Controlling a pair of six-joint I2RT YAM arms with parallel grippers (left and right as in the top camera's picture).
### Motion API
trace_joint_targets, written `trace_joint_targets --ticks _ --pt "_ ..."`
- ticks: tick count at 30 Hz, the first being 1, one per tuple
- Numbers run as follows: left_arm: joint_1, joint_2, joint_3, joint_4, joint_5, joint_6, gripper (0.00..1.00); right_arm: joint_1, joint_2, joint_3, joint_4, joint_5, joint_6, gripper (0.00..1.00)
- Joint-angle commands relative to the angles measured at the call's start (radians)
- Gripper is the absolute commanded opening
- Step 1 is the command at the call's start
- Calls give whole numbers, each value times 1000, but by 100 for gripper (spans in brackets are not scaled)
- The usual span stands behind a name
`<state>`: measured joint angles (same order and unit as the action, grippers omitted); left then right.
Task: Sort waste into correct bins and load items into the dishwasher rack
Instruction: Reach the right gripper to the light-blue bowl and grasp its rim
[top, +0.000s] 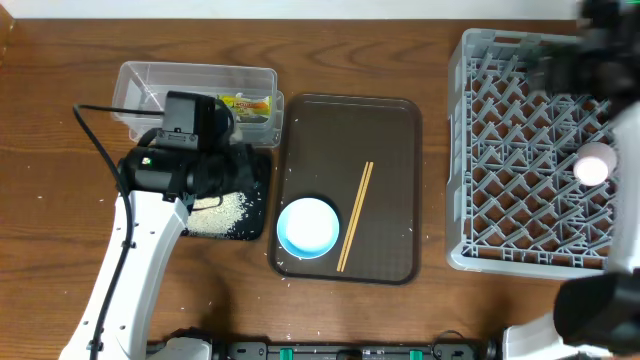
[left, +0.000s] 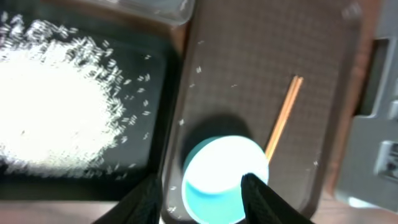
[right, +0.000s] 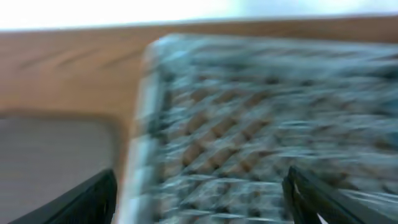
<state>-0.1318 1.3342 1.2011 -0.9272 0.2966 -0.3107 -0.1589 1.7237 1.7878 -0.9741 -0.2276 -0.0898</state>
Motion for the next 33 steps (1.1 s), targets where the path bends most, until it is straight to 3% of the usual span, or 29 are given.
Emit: trace_joint_targets --ticks 1,11,16,24,31,33 --pt "4 5 -2 -40 -101 0 44 130 38 -10 -64 -143 11 85" --pt "4 5 -5 -124 -152 0 44 464 243 -10 -183 -144 4 86" --pt "4 5 -6 -127 -153 0 44 595 338 -10 -212 -147 6 81" --pt "4 5 -6 -127 -153 0 44 733 425 -11 -244 -146 6 68" --pt "4 5 -6 -127 -156 0 44 806 470 -24 -253 -139 7 66" --pt "4 5 -6 -127 -156 0 45 821 481 -31 -248 -138 7 62"
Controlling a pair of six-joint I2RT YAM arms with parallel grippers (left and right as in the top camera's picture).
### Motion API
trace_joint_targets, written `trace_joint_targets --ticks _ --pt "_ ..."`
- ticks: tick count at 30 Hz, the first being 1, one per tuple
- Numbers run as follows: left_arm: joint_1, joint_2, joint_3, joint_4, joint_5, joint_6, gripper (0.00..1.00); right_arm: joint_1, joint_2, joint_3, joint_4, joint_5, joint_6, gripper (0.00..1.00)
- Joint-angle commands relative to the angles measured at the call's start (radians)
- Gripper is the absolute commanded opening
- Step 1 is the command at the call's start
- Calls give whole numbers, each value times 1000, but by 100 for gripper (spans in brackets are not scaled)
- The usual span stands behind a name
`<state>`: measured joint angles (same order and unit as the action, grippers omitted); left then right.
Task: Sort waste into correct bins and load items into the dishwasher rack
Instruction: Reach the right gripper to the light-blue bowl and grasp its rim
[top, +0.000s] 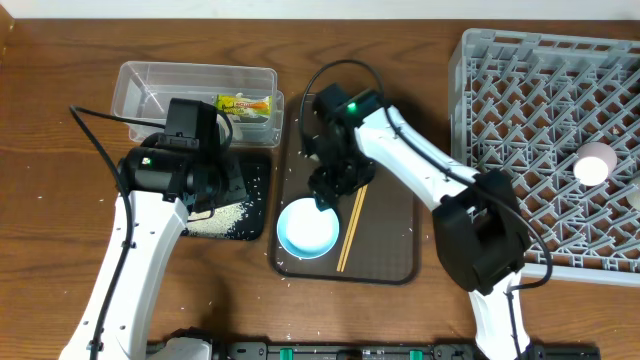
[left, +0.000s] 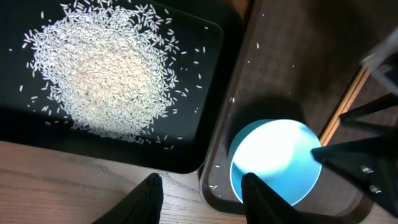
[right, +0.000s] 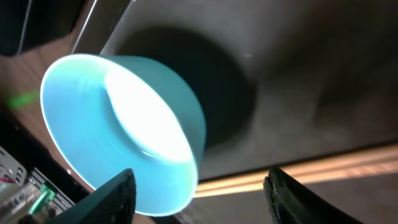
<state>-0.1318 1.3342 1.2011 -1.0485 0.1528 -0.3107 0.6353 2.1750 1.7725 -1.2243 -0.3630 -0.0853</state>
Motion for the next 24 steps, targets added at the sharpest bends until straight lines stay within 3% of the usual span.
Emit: trace_joint_targets --ticks 1,7,12,19,24 --pt "4 5 -6 -6 -13 0 44 34 32 -19 4 0 2 58" --pt "4 5 -6 -6 -12 0 45 59 37 -67 39 29 4 38" --pt "4 5 -6 -5 -12 0 45 56 34 -72 64 87 52 1" --pt "4 5 -6 -6 -12 0 45 -21 -47 -21 99 139 56 1" --pt "4 5 -6 -5 -12 0 45 -137 -181 14 171 508 97 1"
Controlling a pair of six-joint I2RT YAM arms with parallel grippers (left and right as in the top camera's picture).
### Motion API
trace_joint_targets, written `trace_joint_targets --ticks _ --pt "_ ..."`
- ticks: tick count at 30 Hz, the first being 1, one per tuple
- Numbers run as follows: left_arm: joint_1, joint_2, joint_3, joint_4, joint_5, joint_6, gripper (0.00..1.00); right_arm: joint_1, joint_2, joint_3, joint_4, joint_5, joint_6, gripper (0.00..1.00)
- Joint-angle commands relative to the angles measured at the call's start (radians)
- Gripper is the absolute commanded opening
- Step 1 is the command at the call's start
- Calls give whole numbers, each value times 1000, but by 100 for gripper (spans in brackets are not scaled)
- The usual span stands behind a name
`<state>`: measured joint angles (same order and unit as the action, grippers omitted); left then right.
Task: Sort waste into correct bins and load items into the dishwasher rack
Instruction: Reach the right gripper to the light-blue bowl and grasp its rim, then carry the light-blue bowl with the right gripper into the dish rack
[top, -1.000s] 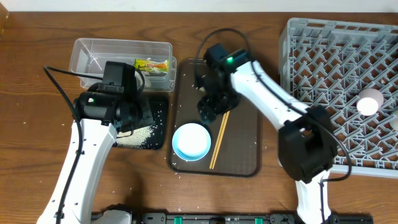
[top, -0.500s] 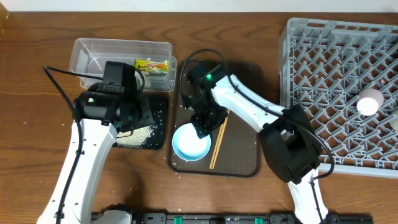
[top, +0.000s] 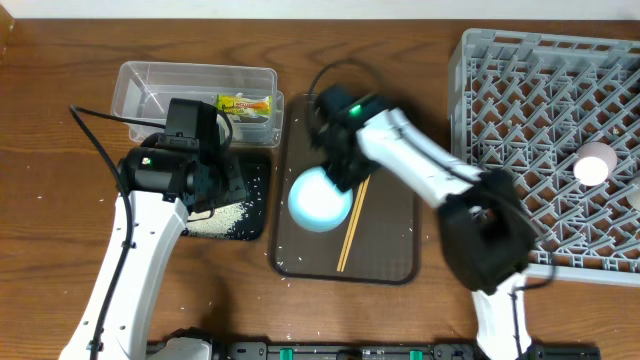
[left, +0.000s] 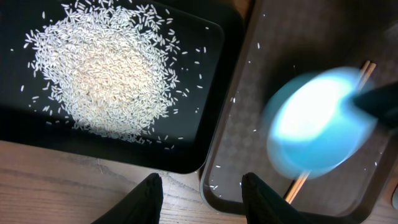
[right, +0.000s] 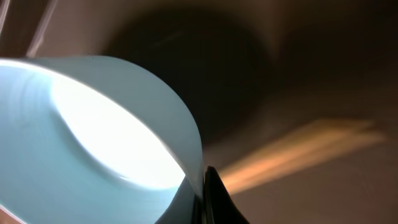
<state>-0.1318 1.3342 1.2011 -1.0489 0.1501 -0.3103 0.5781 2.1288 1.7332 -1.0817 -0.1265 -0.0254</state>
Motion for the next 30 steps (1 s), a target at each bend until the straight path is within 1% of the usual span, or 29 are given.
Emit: trace_joint_targets --ticks 1,5,8,11,14,19,22,26,30 --pt "4 5 -6 -5 -10 -1 44 -103 -159 53 56 365 37 1" --pt "4 5 -6 -5 -10 -1 45 -208 -239 53 220 758 36 1" --pt "4 5 -6 -4 -10 -1 44 -284 -251 53 357 999 34 1" --pt "4 5 -6 -5 -10 -1 44 -360 -242 53 469 1151 13 1" --pt "4 5 -6 -5 -10 -1 44 -449 -221 53 553 1202 8 1" --pt "4 5 -6 -5 -10 -1 45 -571 -176 53 605 1214 5 1" --pt "4 5 -6 -5 -10 -1 45 -640 -136 53 650 1299 -8 1" --pt "4 5 -6 -5 -10 -1 44 -708 -85 53 711 1328 -83 1" --pt "4 5 -6 -5 -10 -1 45 -757 -41 53 712 1328 -88 1"
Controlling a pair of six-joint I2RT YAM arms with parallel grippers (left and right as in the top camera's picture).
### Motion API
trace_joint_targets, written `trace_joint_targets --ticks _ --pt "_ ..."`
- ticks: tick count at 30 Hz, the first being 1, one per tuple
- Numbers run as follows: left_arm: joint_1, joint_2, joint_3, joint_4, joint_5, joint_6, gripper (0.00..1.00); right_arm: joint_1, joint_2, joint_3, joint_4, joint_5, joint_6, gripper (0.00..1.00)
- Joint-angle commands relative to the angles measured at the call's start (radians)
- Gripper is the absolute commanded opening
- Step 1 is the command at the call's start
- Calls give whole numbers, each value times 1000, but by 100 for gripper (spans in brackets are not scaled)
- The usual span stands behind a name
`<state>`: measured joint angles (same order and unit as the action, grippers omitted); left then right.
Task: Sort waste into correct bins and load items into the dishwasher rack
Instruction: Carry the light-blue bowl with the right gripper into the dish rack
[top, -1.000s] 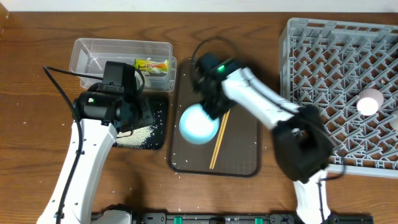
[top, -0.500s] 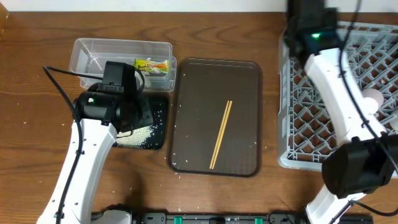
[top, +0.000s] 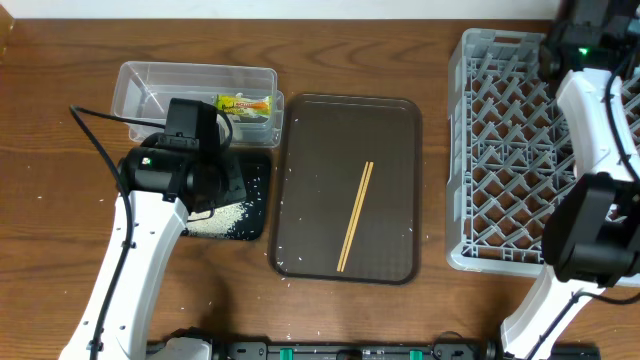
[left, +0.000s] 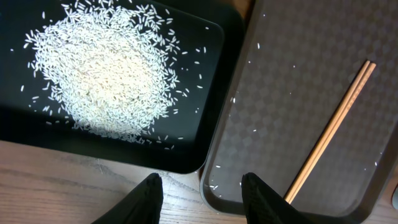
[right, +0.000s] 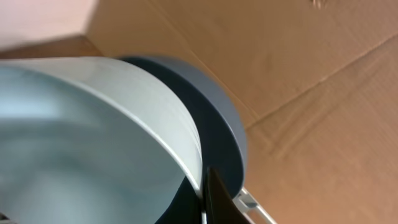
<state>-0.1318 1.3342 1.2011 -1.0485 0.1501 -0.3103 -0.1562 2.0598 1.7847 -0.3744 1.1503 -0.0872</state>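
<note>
A pale blue bowl (right: 93, 124) fills the right wrist view, and my right gripper (right: 203, 180) is shut on its rim. In the overhead view that arm (top: 585, 60) reaches over the far right corner of the grey dishwasher rack (top: 500, 150); the bowl does not show there. A pair of wooden chopsticks (top: 355, 216) lies on the brown tray (top: 390, 130). My left gripper (left: 202, 186) hangs open and empty over the seam between the brown tray and the black tray of rice (left: 93, 74).
A clear bin (top: 190, 80) holding a yellow wrapper (top: 245, 103) stands behind the black tray. Loose rice grains dot the brown tray (left: 280, 74) and the table. Cardboard (right: 298, 74) shows behind the bowl.
The bowl has left the brown tray: my right gripper, still shut on its rim, was over the tray and is now above the rack's far right corner. The left arm has not moved.
The bowl sat on the brown tray beside the chopsticks while my right arm was by the rack. Then my right gripper stood open around the bowl's rim, then shut on it with the bowl lifted. Now the bowl is held over the rack.
</note>
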Motion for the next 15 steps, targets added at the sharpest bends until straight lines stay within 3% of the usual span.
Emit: trace_joint_targets --ticks 1,15 --pt "4 5 -6 -5 -10 -1 45 -31 41 2 5 51 -26 1" --pt "4 5 -6 -2 -9 -1 45 19 184 1 -47 15 12 1"
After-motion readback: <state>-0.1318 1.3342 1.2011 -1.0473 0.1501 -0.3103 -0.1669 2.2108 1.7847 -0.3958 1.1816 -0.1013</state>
